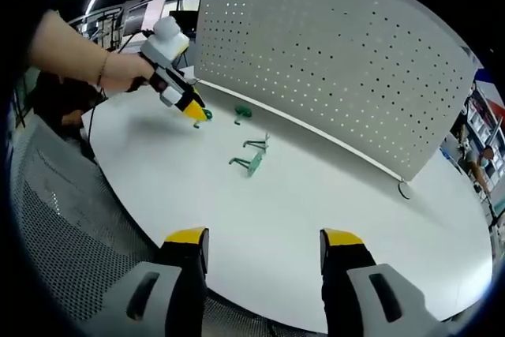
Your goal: Insert the hook assembly into the mounting plate slot until the hook locks in place.
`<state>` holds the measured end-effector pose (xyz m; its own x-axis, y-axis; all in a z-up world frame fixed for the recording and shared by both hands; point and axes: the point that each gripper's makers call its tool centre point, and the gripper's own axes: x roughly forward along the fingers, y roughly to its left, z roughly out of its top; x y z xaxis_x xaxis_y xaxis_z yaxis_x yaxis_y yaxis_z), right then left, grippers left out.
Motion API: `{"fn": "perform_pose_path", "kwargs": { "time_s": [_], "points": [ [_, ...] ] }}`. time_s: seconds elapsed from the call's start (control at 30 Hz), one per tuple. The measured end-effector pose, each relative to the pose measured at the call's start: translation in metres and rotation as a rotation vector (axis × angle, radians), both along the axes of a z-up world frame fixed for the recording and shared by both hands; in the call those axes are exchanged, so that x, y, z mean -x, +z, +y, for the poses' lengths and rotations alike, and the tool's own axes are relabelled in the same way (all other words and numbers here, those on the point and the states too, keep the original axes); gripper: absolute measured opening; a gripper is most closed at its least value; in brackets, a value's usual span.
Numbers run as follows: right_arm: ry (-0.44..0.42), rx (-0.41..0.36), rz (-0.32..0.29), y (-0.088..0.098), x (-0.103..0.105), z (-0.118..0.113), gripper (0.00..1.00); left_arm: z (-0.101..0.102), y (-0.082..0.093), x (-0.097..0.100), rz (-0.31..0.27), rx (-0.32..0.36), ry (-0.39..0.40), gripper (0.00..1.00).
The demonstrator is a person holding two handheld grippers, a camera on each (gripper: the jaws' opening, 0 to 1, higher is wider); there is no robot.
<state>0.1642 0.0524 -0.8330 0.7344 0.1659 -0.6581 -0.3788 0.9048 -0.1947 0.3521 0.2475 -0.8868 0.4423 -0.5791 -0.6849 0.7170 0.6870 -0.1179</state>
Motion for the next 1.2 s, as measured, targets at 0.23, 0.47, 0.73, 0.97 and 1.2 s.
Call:
{"fn": "perform_pose_path", "kwargs": {
  "time_s": [0.23, 0.47, 0.73, 0.97, 1.2],
  "points": [
    [-0.004, 0.001, -0.007, 0.001, -0.001, -0.001, 0.53, -0.009, -0.001, 0.0, 0.006, -0.016, -0.029, 0.32],
    [-0.001, 0.002, -0.008, 0.001, -0.001, -0.001, 0.52, -0.01, -0.004, -0.001, 0.034, -0.035, -0.03, 0.2],
    [0.003, 0.002, -0.002, -0.001, 0.0, 0.0, 0.52, -0.006, -0.004, -0.005, 0.046, -0.055, -0.03, 0.08],
    [0.01, 0.006, 0.002, -0.002, 0.0, 0.0, 0.51, -0.012, -0.009, 0.001, 0.082, -0.048, -0.046, 0.05],
    [0.012, 0.009, 0.005, -0.003, 0.0, 0.0, 0.51, -0.014, -0.009, 0.003, 0.084, -0.049, -0.054, 0.04]
  ]
}}
